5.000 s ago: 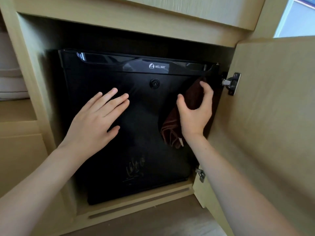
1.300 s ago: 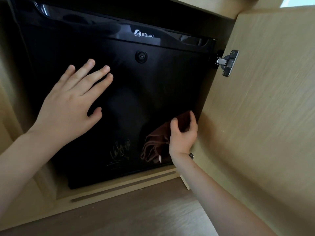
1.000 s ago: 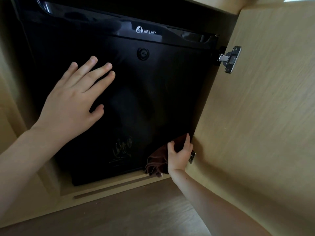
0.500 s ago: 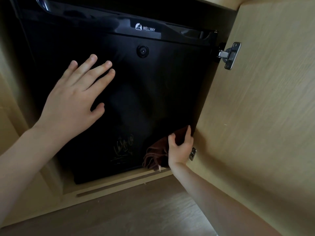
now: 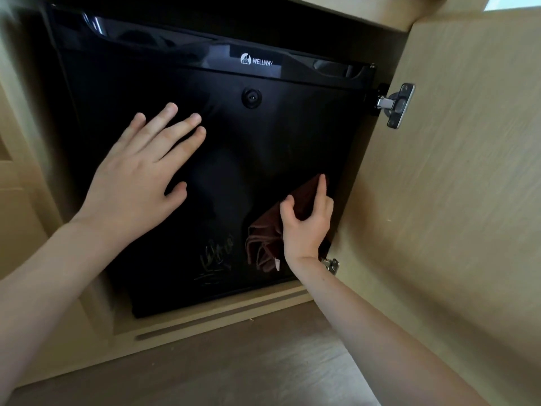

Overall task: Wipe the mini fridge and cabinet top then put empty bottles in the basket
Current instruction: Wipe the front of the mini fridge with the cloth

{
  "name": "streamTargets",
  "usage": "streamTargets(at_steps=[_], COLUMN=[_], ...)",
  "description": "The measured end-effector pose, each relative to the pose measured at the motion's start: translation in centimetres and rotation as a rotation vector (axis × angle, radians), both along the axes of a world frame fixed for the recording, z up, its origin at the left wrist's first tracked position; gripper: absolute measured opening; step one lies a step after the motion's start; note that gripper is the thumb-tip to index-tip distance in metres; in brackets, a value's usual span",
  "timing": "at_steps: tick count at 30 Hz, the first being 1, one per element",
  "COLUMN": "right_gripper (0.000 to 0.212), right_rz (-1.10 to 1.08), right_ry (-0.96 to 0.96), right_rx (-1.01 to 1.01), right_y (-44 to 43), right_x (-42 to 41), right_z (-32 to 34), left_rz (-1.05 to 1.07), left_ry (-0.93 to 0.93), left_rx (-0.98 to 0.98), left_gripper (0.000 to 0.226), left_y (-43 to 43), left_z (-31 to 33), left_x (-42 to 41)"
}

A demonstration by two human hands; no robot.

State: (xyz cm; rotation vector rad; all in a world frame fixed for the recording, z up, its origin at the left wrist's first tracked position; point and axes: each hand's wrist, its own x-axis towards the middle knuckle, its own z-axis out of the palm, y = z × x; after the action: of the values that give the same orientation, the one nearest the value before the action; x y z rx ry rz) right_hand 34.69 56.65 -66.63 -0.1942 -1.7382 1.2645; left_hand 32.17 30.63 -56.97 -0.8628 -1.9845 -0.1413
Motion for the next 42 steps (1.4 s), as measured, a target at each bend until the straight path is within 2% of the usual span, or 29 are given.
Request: streamTargets(at_steps=[3,7,10,13,15,17,21,24,26,33,42], right_gripper=[0.072,0.069,0.066,0.063,0.064,0.066,0.071,0.071,0.069,0.063,0.064], right_rz=[-0.034,-0.050,-0.007,0.025,0.002,-0.019,0.111,0.159,0.156,0.072,0.094], right_ry=[-0.109,-0.221,-0.076,0.136,0.201,0.192,0.004,-0.087,-0.067,0.239,0.135], right_rx=[0.034,-0.054,-0.046,0.111,0.176,0.210,0.203,0.157,0.124,0.184,0.297], right_y=[0.4,0.6,0.4,-0.3,-1.0,-1.7,-1.9,-1.8,-2.1,-4.3,-4.2], right_x=[1.2,2.3,1.9,0.5,-0.5,-0.6,1.4,1.9,1.7,-0.4,0.4], right_z=[-3.6,-4.8,-1.6,2.6,3.9,2.8,-3.5,-4.5,-2.6,6.4,3.4], left_rz=[0.014,0.022,0.027,0.023,0.022,0.020,0.023,0.027,0.034,0.037,0.057], left_ry=[-0.006,-0.019,-0.019,-0.012,-0.010,-0.013,-0.019,-0.020,-0.028,-0.025,-0.042], left_rx=[-0.001,-0.006,0.001,-0.004,-0.003,0.000,0.007,0.005,0.007,-0.013,-0.023], left_gripper=[0.084,0.084,0.083,0.083,0.083,0.084,0.083,0.082,0.082,0.084,0.084], left_y=[0.0,0.1,0.1,0.0,0.0,0.1,0.1,0.3,0.3,0.0,-0.1], left_z=[0.0,0.2,0.2,0.1,0.1,0.1,0.0,0.2,0.2,0.3,0.4], left_x=[0.3,0.6,0.7,0.5,0.4,0.4,0.6,0.8,0.9,0.8,1.2])
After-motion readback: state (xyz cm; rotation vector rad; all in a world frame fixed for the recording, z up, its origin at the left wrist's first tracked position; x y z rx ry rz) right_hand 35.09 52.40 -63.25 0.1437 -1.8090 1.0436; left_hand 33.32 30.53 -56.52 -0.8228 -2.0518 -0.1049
